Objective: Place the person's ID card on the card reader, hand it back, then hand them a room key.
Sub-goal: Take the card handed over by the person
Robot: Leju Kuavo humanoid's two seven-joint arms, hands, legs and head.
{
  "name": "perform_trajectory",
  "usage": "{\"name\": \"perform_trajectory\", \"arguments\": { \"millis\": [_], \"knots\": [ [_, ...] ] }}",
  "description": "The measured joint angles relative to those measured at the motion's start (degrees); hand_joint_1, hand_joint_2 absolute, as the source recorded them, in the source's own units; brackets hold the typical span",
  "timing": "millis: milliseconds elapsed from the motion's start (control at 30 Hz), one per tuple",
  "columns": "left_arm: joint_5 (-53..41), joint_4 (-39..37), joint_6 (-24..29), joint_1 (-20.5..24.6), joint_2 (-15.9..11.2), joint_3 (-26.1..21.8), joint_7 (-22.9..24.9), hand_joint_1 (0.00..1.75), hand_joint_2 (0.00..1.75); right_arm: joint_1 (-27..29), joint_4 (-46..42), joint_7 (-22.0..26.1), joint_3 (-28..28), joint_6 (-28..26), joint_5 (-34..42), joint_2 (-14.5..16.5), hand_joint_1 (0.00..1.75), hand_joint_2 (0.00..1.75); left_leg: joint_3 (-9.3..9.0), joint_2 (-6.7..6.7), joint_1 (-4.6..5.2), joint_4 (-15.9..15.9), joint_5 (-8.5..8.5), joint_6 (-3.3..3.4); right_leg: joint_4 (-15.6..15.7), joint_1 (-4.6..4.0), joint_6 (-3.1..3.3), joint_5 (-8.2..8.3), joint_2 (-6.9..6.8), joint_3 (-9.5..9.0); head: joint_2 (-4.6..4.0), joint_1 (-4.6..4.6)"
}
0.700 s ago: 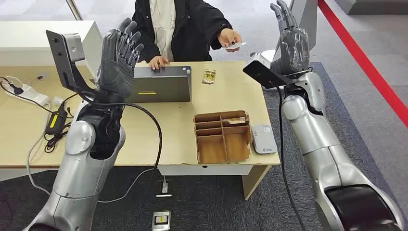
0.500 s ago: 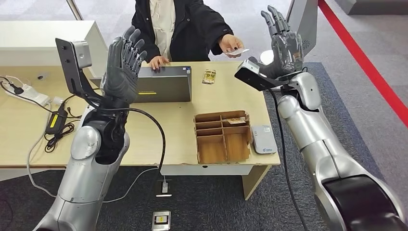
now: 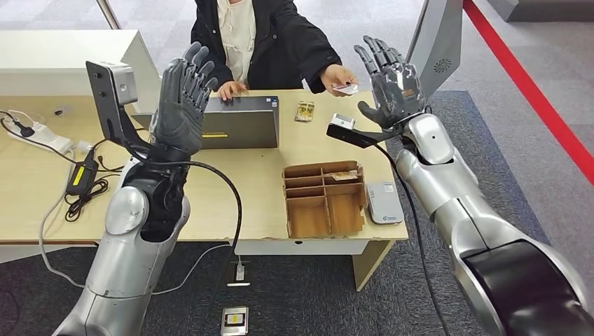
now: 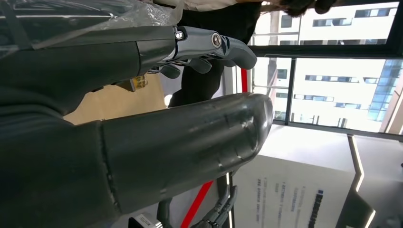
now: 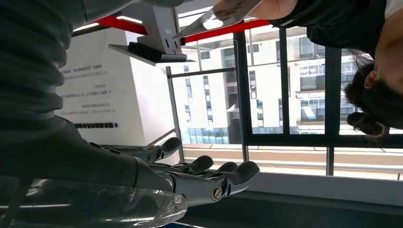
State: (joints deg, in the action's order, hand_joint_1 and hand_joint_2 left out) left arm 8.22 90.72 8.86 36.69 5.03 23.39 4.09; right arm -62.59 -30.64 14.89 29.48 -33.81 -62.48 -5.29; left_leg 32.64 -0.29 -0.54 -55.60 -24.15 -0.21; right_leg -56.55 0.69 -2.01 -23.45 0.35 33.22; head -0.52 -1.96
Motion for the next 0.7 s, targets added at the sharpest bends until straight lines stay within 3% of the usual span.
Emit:
{"name": "perform_trajectory", "arguments": {
  "millis": [700],
  "knots": [
    [-0.3, -0.2, -1.5, -0.7, 0.3, 0.0, -0.2, 0.0, 0.0, -4.5, 6.3, -0.8, 2.0, 5.9, -1.3, 0.5, 0.0, 1.75, 0.0, 0.0, 0.0, 0.0, 0.0, 0.0, 0.0, 0.0, 0.0, 0.0, 0.0, 0.0, 0.0, 0.01]
  ]
}}
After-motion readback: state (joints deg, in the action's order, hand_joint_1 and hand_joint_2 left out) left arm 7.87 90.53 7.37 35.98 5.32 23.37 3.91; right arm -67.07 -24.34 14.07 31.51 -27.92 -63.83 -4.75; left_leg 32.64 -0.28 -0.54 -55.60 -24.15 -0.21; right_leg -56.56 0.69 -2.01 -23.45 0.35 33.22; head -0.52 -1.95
